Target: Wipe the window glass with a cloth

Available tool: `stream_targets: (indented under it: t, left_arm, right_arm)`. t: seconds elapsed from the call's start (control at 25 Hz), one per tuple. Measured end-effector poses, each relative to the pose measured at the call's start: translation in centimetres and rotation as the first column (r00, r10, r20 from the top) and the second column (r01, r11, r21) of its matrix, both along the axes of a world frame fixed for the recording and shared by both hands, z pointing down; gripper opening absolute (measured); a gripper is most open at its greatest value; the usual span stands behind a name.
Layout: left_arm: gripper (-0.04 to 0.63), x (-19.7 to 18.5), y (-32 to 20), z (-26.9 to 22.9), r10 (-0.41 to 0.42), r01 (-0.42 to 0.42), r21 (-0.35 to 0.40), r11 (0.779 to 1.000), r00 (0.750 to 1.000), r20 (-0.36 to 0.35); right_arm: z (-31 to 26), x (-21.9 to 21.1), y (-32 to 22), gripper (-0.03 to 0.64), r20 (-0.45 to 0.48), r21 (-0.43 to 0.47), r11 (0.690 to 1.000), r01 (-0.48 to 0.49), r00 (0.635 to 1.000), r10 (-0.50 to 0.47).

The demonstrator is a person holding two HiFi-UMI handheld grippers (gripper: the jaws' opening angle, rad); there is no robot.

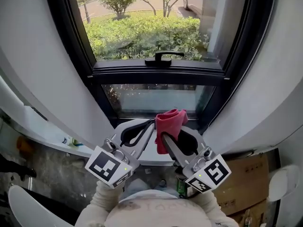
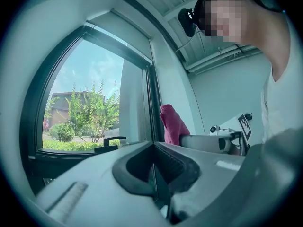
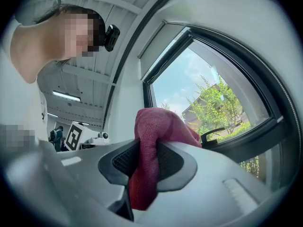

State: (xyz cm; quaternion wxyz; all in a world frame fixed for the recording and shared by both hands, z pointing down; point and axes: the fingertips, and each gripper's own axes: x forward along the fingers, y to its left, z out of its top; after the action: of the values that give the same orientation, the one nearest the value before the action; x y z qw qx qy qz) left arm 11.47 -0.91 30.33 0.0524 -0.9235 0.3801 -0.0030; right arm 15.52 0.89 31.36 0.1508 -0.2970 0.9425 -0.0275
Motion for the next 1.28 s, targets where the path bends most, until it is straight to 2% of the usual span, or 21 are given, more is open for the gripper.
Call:
stream_targets:
  t: [0.2,0.48,0.92,1.08,1.28]
  left_arm:
    - [0.002,0.1,-1.7,1.3,-0.01,0.01,-0.027,1.0,1.0,-0.001]
    - [0.002,-2.5,-4.8,2.0,-0.024,0.021,-0.055,0.998,0.999,-0.042]
    - [0.002,-11.1,-10.1,-0.4,-0.051,0.052,0.004,0.999,0.996,-0.075]
    - [0.0,-14.3,-11.8,-1.5,-0.038,0.042,0.041,0.998,0.995,-0.091]
    - [0.002,-17.5,-13.1,-1.4,-0.009,0.015,0.052,0.999,0.994,-0.111]
  right_arm:
    - [1.4,-0.2,-1.8,0.118,0.011,-0.048,0.999,0.015,1.0,-0.014]
    - [1.9,-2.7,-4.9,0.118,-0.019,-0.075,0.997,0.022,1.0,-0.023]
    - [-0.8,-11.3,-10.6,0.118,-0.042,-0.03,0.998,0.053,0.998,-0.054]
    - [-2.5,-14.7,-12.7,0.118,-0.06,0.02,0.999,0.045,0.997,-0.044]
    - [-3.1,-18.6,-14.5,0.118,-0.099,0.04,0.999,0.025,0.995,-0.021]
